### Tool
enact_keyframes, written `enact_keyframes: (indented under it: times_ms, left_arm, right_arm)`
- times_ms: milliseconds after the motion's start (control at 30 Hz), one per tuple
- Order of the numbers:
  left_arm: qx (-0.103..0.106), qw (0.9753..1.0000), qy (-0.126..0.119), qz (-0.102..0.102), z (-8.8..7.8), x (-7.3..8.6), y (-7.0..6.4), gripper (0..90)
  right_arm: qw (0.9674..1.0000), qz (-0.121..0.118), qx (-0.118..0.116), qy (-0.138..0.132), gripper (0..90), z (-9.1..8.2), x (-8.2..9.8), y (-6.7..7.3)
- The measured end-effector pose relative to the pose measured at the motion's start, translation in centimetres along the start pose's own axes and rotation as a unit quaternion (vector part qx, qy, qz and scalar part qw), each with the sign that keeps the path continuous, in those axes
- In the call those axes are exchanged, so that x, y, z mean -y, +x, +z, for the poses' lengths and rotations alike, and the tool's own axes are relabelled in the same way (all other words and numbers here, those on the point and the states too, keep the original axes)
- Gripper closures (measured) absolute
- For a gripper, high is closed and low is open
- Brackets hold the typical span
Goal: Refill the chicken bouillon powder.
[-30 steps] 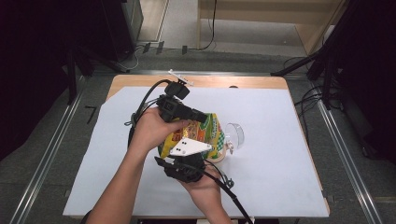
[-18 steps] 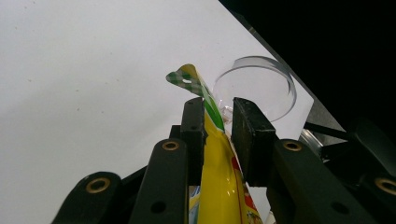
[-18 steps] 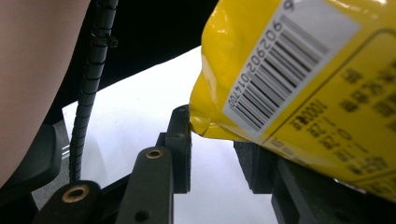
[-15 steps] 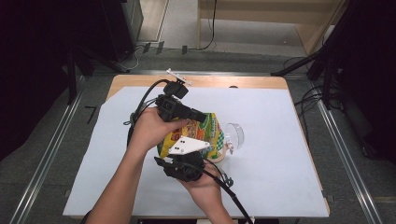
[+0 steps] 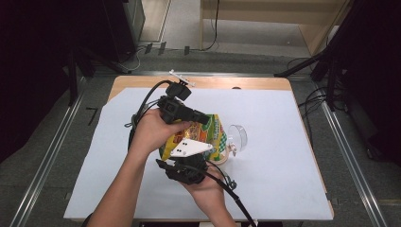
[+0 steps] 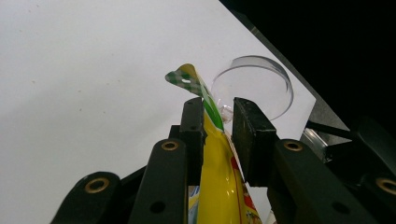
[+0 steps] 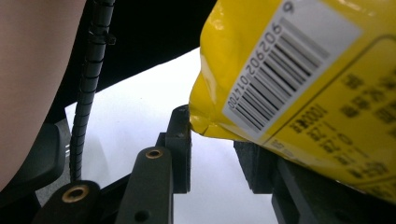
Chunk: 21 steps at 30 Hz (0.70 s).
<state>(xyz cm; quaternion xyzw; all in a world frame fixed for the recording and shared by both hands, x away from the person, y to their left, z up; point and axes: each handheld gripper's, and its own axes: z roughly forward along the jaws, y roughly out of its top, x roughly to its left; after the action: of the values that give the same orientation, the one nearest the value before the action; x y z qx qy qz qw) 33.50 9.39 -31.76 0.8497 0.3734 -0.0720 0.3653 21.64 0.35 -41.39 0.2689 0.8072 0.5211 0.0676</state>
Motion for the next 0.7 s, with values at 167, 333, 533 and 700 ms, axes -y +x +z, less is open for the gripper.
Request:
enact_keyframes:
  times_ms: [167, 333, 533, 700]
  left_arm:
    - [0.002, 1.0, 0.0, -0.002, 0.11, -0.01, 0.04, 74.8]
    - [-0.001, 1.0, 0.001, -0.001, 0.2, -0.01, 0.13, 74.9]
    - [-0.002, 1.0, 0.005, 0.001, 0.35, -0.05, -0.02, 74.9]
    - [-0.006, 1.0, 0.004, 0.005, 0.36, -0.11, -0.34, 74.9]
  right_arm:
    - [1.0, 0.0, 0.001, 0.004, 68.4, -0.02, 0.09, -0.08]
    - [1.0, -0.004, 0.002, 0.005, 68.5, 0.06, 0.12, -0.15]
    - [1.0, 0.0, 0.003, 0.008, 68.6, 0.04, 0.16, -0.08]
    - [1.0, 0.003, 0.005, 0.003, 68.8, -0.04, 0.25, -0.02]
